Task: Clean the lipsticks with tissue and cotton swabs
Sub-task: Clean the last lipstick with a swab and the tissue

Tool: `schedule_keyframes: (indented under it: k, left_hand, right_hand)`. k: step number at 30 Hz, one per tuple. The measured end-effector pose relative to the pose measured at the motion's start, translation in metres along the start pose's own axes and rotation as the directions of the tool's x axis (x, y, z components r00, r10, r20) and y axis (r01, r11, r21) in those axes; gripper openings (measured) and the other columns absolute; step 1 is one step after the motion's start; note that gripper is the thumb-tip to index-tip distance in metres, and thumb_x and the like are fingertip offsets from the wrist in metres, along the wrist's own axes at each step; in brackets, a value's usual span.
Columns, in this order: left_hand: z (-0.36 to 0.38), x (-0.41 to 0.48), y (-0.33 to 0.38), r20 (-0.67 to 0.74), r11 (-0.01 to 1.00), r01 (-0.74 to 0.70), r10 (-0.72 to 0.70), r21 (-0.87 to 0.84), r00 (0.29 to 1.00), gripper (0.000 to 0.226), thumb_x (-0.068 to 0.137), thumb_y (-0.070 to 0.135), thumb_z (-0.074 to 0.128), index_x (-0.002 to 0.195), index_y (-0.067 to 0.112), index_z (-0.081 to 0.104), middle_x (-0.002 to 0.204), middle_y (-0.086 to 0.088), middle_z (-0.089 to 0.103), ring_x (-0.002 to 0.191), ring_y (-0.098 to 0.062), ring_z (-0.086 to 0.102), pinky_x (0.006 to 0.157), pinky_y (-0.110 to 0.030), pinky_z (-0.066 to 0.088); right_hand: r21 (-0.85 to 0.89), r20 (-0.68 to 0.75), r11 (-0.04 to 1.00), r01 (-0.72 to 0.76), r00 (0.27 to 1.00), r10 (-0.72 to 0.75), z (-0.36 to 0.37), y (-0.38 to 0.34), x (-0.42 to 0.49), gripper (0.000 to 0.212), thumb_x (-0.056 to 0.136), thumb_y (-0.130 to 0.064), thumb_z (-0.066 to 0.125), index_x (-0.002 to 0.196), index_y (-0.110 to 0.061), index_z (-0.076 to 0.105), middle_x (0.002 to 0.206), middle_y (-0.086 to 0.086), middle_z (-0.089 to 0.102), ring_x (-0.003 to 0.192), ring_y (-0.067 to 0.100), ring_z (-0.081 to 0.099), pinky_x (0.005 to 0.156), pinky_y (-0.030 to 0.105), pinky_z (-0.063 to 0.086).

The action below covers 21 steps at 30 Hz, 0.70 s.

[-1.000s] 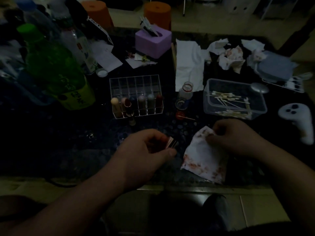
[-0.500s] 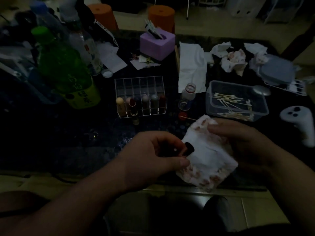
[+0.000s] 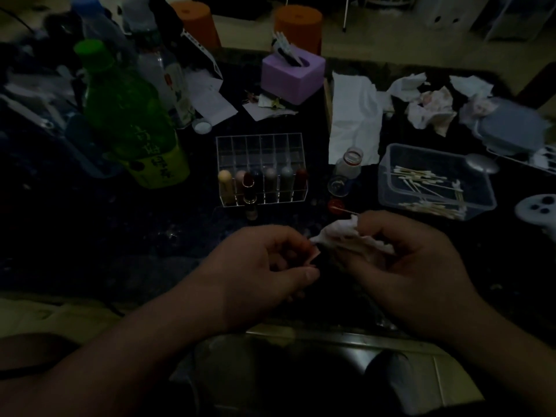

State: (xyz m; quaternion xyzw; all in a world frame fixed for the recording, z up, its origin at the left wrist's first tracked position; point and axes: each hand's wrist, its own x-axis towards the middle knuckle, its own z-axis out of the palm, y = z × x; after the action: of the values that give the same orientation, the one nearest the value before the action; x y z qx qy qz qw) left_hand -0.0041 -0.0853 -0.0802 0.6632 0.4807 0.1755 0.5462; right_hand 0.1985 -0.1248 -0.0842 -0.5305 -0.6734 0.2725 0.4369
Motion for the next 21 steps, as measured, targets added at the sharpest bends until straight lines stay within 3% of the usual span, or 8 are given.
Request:
schedule_keyframes:
  k: [4, 8, 12, 16, 21]
  left_hand:
    - [-0.006, -0.004, 0.004, 0.049, 0.998, 0.002, 0.001, -0.058, 0.999, 0.015, 0.085, 0.014, 0.076, 0.096, 0.024, 0.074, 0.08, -0.002, 0.076, 0.072, -0.02, 0.074, 0.072, -0.041, 0.062]
    - [-0.013, -0.006, 0.003, 0.075, 0.971, 0.032, -0.015, -0.236, 0.997, 0.011, 0.084, 0.029, 0.078, 0.093, 0.023, 0.078, 0.084, -0.006, 0.076, 0.074, -0.022, 0.068, 0.07, -0.036, 0.053]
    - [-0.018, -0.01, 0.007, 0.206, 0.879, 0.119, -0.024, -0.462, 0.978, 0.022, 0.088, 0.026, 0.068, 0.07, 0.014, 0.071, 0.059, -0.003, 0.056, 0.048, -0.013, 0.047, 0.048, -0.02, 0.04]
    - [-0.022, -0.014, 0.009, 0.38, 0.787, 0.255, -0.027, -0.562, 0.924, 0.026, 0.09, 0.028, 0.059, 0.074, 0.009, 0.068, 0.06, -0.006, 0.048, 0.046, -0.013, 0.038, 0.047, -0.026, 0.04]
    - [-0.021, -0.015, 0.007, 0.292, 0.855, 0.129, 0.027, -0.503, 0.956, 0.028, 0.092, 0.024, 0.063, 0.067, 0.011, 0.064, 0.061, -0.008, 0.052, 0.047, -0.015, 0.045, 0.05, -0.024, 0.043]
  right_hand:
    - [0.063, 0.081, 0.996, 0.06, 0.995, -0.065, -0.001, -0.009, -0.001, 0.009, 0.086, -0.004, 0.074, 0.091, -0.011, 0.073, 0.086, -0.001, 0.071, 0.075, 0.015, 0.069, 0.064, 0.031, 0.052]
    - [0.086, -0.001, 0.995, 0.059, 0.998, -0.06, -0.001, -0.02, -0.003, 0.02, 0.084, -0.001, 0.072, 0.094, -0.018, 0.073, 0.08, -0.006, 0.071, 0.068, 0.009, 0.068, 0.06, 0.028, 0.053]
    - [0.158, 0.048, 0.986, 0.051, 0.997, -0.06, -0.003, -0.026, -0.003, 0.028, 0.084, -0.003, 0.071, 0.107, -0.02, 0.071, 0.103, -0.014, 0.073, 0.091, 0.001, 0.07, 0.076, 0.013, 0.053]
    - [0.187, 0.161, 0.982, 0.013, 0.986, -0.044, -0.007, -0.026, -0.005, 0.045, 0.082, -0.001, 0.068, 0.121, -0.023, 0.067, 0.118, -0.019, 0.069, 0.106, 0.002, 0.067, 0.083, 0.014, 0.052]
    - [0.196, 0.25, 0.978, -0.074, 0.968, 0.023, -0.007, -0.03, -0.006, 0.064, 0.077, 0.003, 0.071, 0.13, -0.029, 0.058, 0.128, -0.023, 0.062, 0.118, -0.001, 0.06, 0.09, 0.013, 0.049]
